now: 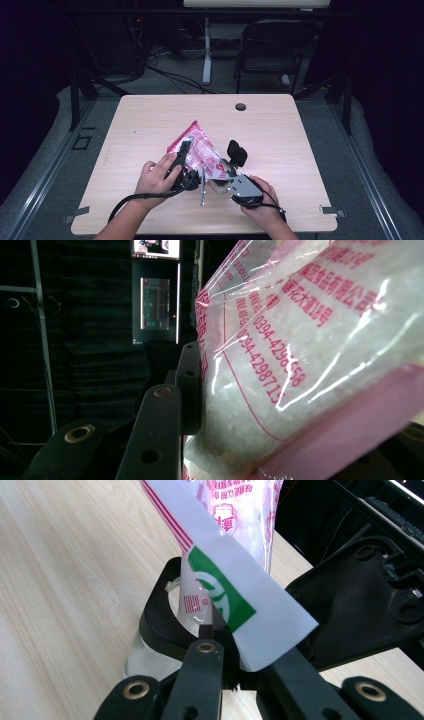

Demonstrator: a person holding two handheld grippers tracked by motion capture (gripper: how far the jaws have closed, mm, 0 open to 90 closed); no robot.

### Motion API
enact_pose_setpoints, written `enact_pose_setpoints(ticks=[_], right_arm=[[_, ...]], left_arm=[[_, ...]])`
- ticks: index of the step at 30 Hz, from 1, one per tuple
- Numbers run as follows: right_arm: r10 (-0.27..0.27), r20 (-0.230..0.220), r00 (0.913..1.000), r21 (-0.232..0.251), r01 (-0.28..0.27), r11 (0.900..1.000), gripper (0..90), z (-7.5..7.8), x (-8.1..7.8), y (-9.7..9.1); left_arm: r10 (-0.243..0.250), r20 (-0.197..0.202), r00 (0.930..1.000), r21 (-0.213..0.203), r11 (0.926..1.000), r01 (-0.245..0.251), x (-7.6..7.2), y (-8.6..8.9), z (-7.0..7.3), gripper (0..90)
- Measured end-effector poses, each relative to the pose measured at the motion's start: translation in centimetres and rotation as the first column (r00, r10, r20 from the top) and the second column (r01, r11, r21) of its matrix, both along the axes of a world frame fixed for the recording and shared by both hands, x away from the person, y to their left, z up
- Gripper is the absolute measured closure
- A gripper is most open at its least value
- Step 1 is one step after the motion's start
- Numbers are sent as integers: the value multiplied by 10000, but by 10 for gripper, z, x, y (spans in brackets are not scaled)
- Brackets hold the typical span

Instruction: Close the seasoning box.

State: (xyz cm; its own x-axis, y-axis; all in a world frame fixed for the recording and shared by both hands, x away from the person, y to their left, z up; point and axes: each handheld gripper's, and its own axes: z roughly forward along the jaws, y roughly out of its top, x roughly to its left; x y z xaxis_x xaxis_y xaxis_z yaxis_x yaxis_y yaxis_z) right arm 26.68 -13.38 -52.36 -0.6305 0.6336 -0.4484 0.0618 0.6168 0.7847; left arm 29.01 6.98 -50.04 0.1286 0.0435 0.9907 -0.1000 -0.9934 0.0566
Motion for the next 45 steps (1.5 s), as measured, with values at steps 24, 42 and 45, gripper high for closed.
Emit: enact_pose_setpoints(ticks=[24,42,45], right_arm=[[-134,-9,9999,103,134,9999,900,1,2,-2],[-177,-21,9998,84,177,9998,900,1,2,-2],[-145,-14,9999,93,145,9999,900,1,2,-2]], left_arm=[[-42,185,9998,36,10000,41,-1,-2,6,700],[-51,171,9998,-12,10000,51,-1,-3,4,701],[-53,181,9998,-15,10000,53,-1,-2,4,701]])
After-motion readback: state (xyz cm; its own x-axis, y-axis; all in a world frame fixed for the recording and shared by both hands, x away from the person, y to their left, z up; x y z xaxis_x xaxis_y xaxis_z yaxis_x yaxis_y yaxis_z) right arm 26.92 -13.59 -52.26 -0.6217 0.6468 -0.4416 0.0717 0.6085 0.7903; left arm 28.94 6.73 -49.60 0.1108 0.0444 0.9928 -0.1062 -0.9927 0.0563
